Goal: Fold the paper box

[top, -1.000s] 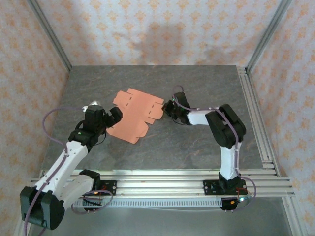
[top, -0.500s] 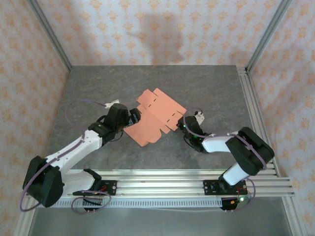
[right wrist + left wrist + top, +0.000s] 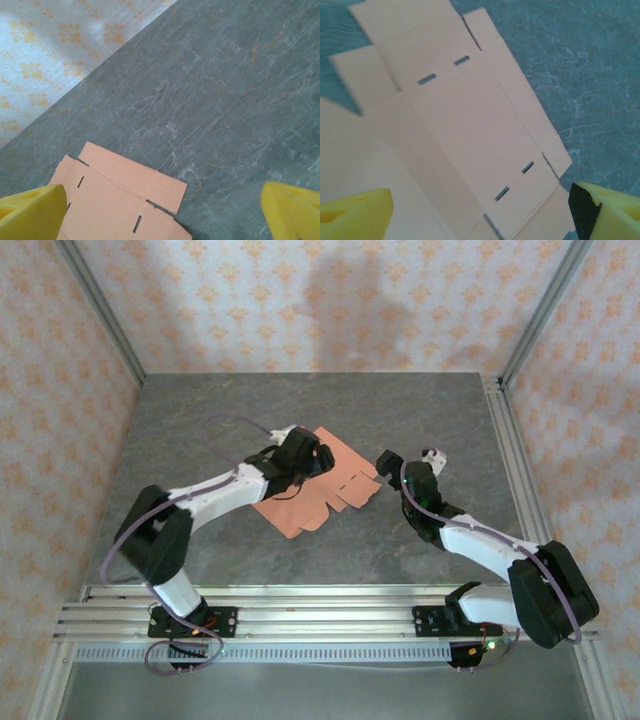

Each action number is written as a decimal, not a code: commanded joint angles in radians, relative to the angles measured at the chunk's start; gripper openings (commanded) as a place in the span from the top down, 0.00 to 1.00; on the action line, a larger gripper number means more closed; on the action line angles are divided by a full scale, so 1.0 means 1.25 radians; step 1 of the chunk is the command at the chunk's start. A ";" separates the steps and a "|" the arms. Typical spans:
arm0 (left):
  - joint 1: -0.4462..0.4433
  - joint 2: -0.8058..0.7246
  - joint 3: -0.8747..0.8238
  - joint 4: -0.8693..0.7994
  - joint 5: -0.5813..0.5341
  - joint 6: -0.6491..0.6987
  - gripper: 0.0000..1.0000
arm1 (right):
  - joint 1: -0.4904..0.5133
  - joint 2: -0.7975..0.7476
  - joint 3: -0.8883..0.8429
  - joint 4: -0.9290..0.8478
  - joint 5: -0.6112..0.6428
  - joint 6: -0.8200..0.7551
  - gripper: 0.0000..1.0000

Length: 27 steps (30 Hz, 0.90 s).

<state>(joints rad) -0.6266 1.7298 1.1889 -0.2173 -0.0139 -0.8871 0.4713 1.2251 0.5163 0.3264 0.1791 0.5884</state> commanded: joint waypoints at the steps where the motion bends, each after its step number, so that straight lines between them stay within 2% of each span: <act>1: -0.001 0.102 0.088 -0.033 0.039 -0.024 0.09 | -0.020 -0.018 0.038 -0.062 -0.023 -0.098 0.01; 4: -0.002 0.194 0.145 -0.028 0.074 -0.022 0.10 | -0.034 -0.029 0.052 -0.093 -0.032 -0.109 0.01; 7: -0.003 0.209 0.119 0.006 0.084 -0.020 0.10 | -0.044 -0.026 0.085 -0.161 -0.031 -0.097 0.01; 10: -0.002 0.191 0.062 0.030 0.087 -0.002 0.10 | -0.046 -0.023 0.108 -0.198 -0.065 -0.137 0.01; 13: -0.001 0.175 0.013 0.048 0.121 0.067 0.09 | -0.046 -0.020 0.103 -0.175 -0.100 -0.171 0.01; 19: 0.000 0.103 -0.074 -0.018 0.127 0.185 0.05 | -0.046 0.038 0.161 -0.209 -0.172 -0.217 0.00; 23: 0.000 0.049 -0.117 -0.061 0.097 0.207 0.05 | -0.047 0.071 0.187 -0.196 -0.241 -0.238 0.03; 27: 0.001 -0.007 -0.137 -0.070 0.065 0.217 0.05 | -0.047 0.145 0.274 -0.286 -0.347 -0.279 0.03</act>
<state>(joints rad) -0.6266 1.7752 1.0351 -0.2333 0.1162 -0.6548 0.4175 1.3571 0.7822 0.0486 -0.1333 0.3004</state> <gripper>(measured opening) 0.952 0.970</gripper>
